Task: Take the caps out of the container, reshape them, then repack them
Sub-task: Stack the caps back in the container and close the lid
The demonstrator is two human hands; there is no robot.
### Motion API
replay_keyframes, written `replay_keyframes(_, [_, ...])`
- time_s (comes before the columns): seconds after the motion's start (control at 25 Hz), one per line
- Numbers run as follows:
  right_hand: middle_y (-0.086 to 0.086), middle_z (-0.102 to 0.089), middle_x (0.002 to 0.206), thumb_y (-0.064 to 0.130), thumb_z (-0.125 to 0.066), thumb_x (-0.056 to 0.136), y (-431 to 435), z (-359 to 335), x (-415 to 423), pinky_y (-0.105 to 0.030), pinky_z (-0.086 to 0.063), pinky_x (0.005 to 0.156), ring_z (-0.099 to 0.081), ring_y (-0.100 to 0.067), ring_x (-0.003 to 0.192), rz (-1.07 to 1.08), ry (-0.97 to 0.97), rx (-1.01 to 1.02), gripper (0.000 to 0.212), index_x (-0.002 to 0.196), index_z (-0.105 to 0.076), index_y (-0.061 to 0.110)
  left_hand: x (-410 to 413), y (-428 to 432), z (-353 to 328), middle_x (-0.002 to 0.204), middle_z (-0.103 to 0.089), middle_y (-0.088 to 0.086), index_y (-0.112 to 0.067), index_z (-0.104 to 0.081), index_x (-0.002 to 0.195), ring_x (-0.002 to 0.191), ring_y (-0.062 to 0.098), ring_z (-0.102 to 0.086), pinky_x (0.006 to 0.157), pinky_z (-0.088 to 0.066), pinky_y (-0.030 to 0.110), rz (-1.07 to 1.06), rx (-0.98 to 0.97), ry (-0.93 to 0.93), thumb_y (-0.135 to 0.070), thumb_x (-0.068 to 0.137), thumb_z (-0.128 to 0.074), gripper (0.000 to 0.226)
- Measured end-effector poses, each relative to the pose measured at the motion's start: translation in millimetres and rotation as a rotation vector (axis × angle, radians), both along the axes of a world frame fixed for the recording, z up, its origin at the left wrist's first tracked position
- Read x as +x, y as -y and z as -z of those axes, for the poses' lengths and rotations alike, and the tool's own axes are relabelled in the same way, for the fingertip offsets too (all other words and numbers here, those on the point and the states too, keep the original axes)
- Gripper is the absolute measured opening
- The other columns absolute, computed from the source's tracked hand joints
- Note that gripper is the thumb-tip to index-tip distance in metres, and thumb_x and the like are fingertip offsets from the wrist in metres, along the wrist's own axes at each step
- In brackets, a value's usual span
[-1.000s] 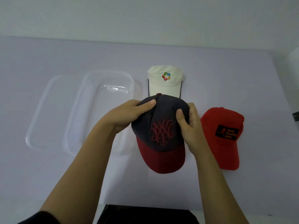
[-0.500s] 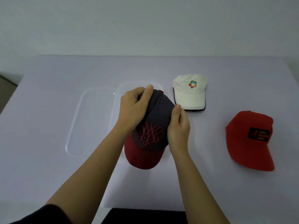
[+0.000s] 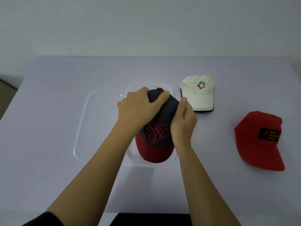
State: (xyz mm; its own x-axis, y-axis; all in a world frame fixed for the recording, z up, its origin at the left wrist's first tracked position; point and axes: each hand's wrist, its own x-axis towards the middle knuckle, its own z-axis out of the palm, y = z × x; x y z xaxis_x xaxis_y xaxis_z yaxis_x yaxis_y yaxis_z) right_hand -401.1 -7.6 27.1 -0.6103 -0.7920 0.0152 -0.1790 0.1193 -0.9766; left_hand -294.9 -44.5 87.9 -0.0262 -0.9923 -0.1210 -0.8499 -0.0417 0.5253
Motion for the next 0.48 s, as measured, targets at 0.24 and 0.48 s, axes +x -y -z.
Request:
replay_keyframes(0.24, [-0.001, -0.055, 0.075, 0.036, -0.029, 0.100, -2.9, 11.5, 4.7, -0.026, -0.051, 0.067, -0.057, -0.012, 0.073, -0.022, 0.195, 0.037, 0.037, 0.073, -0.050, 0.023, 10.1, 18.0, 27.8, 0.075, -0.067, 0.014, 0.000, -0.063, 0.082, 0.071, 0.025, -0.063, 0.064, -0.050, 0.035, 0.161, 0.051, -0.258, -0.056, 0.088, -0.049, 0.057])
replay_keyframes(0.48, [-0.005, -0.053, 0.105, 0.031, -0.027, 0.100, -11.6, 55.2, -7.5, -0.034, -0.045, 0.088, -0.053, -0.022, 0.099, -0.148, -0.155, 0.356, 0.032, 0.106, -0.052, 0.013, 33.1, 46.1, 71.8, 0.085, -0.071, 0.008, -0.006, -0.069, 0.089, 0.080, 0.020, -0.067, 0.072, -0.055, 0.031, 0.128, 0.288, -0.438, -0.049, 0.089, -0.054, 0.046])
